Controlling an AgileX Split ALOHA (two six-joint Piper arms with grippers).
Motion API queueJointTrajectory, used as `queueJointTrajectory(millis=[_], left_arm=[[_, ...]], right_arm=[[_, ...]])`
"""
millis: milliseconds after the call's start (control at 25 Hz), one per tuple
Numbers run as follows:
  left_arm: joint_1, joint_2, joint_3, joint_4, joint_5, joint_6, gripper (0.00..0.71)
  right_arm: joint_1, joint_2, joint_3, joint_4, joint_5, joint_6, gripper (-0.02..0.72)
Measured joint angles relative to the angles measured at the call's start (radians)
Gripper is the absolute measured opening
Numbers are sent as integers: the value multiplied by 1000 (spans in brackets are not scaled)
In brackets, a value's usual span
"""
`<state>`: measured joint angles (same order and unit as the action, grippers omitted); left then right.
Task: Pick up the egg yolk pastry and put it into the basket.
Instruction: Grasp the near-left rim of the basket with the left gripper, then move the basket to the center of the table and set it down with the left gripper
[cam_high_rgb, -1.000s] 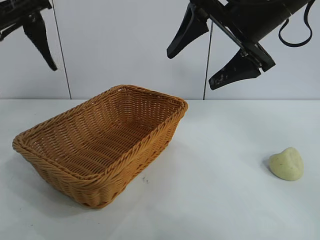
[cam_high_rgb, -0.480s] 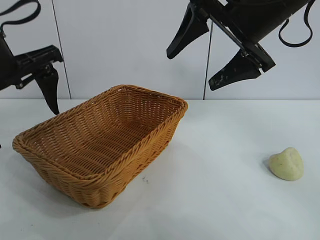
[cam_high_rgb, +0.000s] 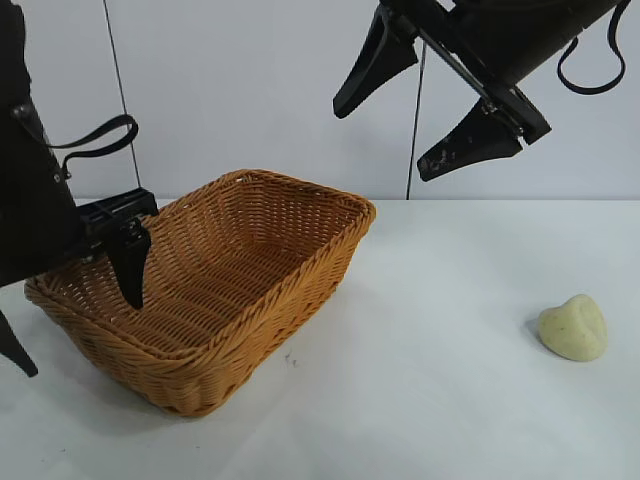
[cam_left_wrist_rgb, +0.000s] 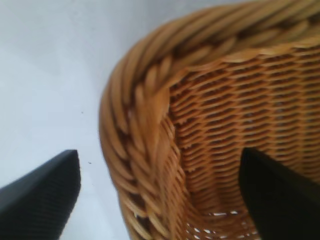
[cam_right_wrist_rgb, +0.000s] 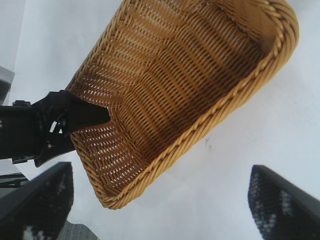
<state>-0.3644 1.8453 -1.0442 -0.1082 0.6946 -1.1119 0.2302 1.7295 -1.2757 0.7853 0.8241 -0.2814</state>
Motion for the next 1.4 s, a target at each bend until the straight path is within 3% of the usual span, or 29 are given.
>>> queueJointTrajectory(millis=[320, 440, 800, 880, 1120, 1400], left_arm=[[0, 15, 41, -14, -87, -7, 661], [0, 15, 72, -38, -94, -7, 617], [0, 15, 79, -56, -119, -7, 221], [0, 13, 79, -70, -130, -21, 162], [18, 13, 64, -103, -118, 15, 148], [139, 22, -77, -216, -2, 361, 146]], right_arm=[[0, 0, 0, 0, 0, 0, 651], [0, 0, 0, 0, 0, 0, 651], [0, 0, 0, 0, 0, 0, 651], [0, 0, 0, 0, 0, 0, 651], [0, 0, 0, -1, 0, 0, 651], [0, 0, 0, -4, 0, 0, 651]])
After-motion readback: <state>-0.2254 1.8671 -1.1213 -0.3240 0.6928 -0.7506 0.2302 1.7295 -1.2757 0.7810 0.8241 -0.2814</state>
